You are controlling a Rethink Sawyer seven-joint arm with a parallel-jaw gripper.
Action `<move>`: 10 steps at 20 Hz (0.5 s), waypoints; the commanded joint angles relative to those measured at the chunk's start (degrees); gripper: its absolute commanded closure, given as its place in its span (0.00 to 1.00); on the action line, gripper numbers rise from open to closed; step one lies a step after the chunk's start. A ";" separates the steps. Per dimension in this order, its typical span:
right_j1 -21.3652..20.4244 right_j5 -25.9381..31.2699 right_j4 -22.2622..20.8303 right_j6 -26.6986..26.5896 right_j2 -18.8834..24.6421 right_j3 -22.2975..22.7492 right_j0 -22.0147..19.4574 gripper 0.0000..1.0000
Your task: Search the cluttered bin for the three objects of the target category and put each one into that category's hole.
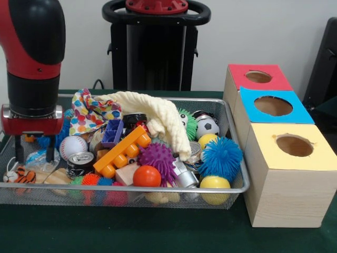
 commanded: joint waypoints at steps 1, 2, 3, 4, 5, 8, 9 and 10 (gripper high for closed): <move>-0.15 0.85 1.04 9.59 -0.05 5.97 1.36 0.00; -0.23 0.07 1.22 9.90 0.03 6.54 1.16 0.00; -0.25 -0.47 1.39 10.13 0.14 6.90 1.04 0.00; -0.37 -1.08 1.44 10.33 0.19 7.38 0.84 0.00; -0.43 -1.48 1.46 10.52 0.18 7.68 0.80 0.00; 0.13 -2.65 1.49 11.32 0.08 7.19 1.05 0.00; 0.21 -3.16 1.55 11.63 0.05 7.31 1.05 0.00; 0.26 -3.39 1.65 11.96 -0.06 7.25 1.11 0.00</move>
